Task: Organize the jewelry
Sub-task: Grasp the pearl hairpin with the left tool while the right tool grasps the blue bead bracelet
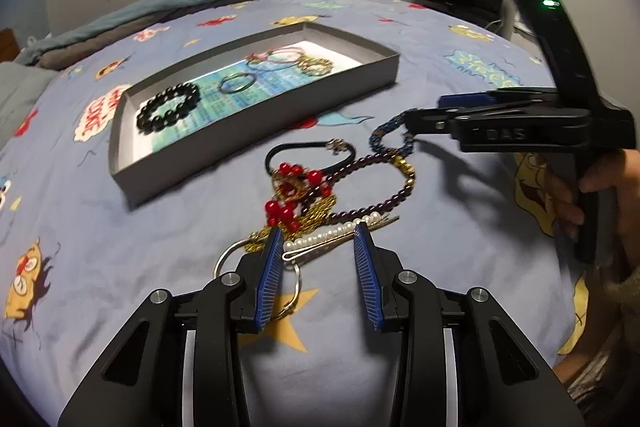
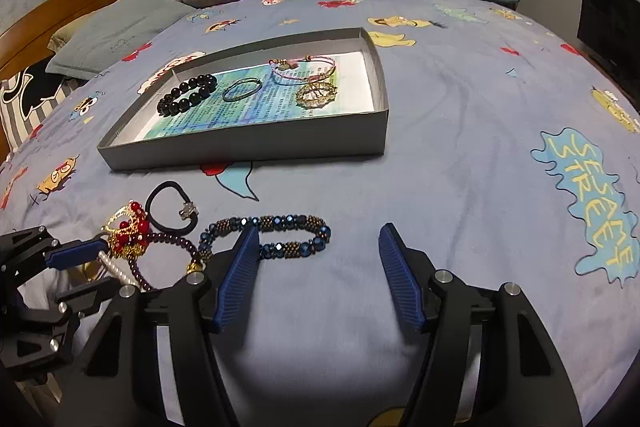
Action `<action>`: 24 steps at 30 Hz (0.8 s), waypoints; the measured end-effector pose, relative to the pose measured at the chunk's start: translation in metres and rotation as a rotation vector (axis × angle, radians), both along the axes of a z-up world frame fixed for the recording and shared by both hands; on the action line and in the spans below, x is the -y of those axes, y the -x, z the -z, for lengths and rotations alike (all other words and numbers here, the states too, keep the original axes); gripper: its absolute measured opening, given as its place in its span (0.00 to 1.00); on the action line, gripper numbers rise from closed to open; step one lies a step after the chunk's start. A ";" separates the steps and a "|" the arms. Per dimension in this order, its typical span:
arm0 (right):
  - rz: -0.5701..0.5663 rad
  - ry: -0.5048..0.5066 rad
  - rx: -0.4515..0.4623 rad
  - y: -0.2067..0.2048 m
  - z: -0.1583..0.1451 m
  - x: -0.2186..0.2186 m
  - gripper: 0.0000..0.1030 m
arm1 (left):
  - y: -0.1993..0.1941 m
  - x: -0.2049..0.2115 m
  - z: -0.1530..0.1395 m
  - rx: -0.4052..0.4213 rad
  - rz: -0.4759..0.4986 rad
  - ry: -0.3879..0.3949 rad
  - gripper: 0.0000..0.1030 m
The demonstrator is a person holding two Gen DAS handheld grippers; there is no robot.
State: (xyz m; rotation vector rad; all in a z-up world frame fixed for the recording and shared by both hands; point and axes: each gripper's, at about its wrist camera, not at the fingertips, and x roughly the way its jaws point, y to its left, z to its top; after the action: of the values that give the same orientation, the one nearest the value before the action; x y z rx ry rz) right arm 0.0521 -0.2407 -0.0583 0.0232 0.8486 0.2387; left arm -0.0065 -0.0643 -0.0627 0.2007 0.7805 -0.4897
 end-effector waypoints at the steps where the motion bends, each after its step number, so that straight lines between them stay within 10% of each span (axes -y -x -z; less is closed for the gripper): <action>1: -0.001 -0.005 -0.004 -0.002 0.000 0.000 0.60 | 0.000 0.002 0.000 -0.001 0.012 -0.001 0.37; 20: -0.021 -0.082 -0.065 -0.008 0.006 0.002 0.37 | 0.003 0.017 0.010 -0.056 0.123 -0.031 0.27; 24: -0.032 -0.092 -0.065 -0.008 0.006 0.002 0.23 | 0.007 0.017 0.008 -0.044 0.137 -0.037 0.10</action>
State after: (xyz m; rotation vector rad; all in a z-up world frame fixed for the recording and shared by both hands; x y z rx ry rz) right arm 0.0597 -0.2431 -0.0647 0.1043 0.9024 0.3082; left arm -0.0132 -0.0813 -0.0710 0.2796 0.8229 -0.6112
